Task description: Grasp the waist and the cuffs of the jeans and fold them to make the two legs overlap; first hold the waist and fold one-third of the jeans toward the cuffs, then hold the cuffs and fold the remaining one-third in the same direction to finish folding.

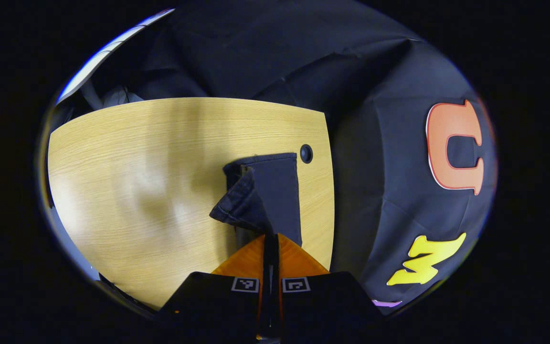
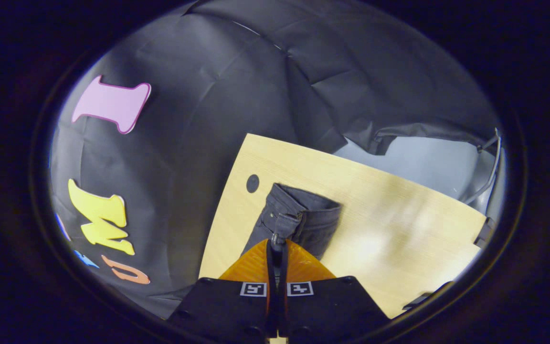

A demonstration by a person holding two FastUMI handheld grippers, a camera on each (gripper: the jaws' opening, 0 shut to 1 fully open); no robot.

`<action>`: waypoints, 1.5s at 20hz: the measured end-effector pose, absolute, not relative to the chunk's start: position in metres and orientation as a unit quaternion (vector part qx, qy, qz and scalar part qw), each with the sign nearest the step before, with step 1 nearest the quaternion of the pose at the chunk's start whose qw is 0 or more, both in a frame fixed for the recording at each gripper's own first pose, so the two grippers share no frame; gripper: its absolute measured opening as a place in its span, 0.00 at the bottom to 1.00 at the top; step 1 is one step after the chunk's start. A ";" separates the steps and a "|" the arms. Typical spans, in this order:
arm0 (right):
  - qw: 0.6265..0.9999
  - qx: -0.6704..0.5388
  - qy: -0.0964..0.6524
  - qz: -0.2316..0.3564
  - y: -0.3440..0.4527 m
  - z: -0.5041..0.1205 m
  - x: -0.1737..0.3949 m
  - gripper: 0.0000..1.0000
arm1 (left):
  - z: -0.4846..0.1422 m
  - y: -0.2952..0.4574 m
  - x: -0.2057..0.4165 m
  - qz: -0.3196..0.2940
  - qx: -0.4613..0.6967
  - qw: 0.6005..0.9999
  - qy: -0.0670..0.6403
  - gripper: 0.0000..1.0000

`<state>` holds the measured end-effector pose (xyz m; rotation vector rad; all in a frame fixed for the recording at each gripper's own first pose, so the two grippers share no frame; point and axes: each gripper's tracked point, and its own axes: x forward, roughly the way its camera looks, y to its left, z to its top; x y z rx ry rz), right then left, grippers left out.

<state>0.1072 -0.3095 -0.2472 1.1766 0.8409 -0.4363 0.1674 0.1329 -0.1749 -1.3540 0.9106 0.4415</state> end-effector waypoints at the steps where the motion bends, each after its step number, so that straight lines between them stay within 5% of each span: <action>1: 0.729 0.532 0.383 -0.198 -0.310 -0.249 0.116 0.01 | -0.178 0.130 0.180 0.194 -0.596 0.665 0.406 0.04; 13: 0.742 0.486 0.418 -0.195 -0.309 -0.332 0.216 0.01 | -0.246 0.101 0.289 0.132 -0.516 0.700 0.476 0.04; 23: 0.747 0.457 0.438 -0.204 -0.305 -0.355 0.227 0.02 | -0.293 0.098 0.289 0.119 -0.436 0.707 0.545 0.06; 24: 0.749 0.455 0.436 -0.204 -0.304 -0.356 0.227 0.08 | -0.287 0.095 0.292 0.112 -0.440 0.712 0.536 0.00; 26: 0.757 0.448 0.431 -0.199 -0.302 -0.351 0.229 0.09 | -0.276 0.085 0.290 0.101 -0.441 0.713 0.536 0.27; 27: 0.765 0.442 0.427 -0.194 -0.303 -0.346 0.230 0.19 | -0.268 0.081 0.288 0.097 -0.439 0.713 0.538 0.47; 28: 0.772 0.436 0.422 -0.189 -0.301 -0.340 0.230 0.24 | -0.259 0.080 0.287 0.097 -0.434 0.717 0.537 0.58; 30: 0.785 0.426 0.412 -0.182 -0.299 -0.324 0.223 0.54 | -0.231 0.074 0.287 0.082 -0.423 0.735 0.524 0.66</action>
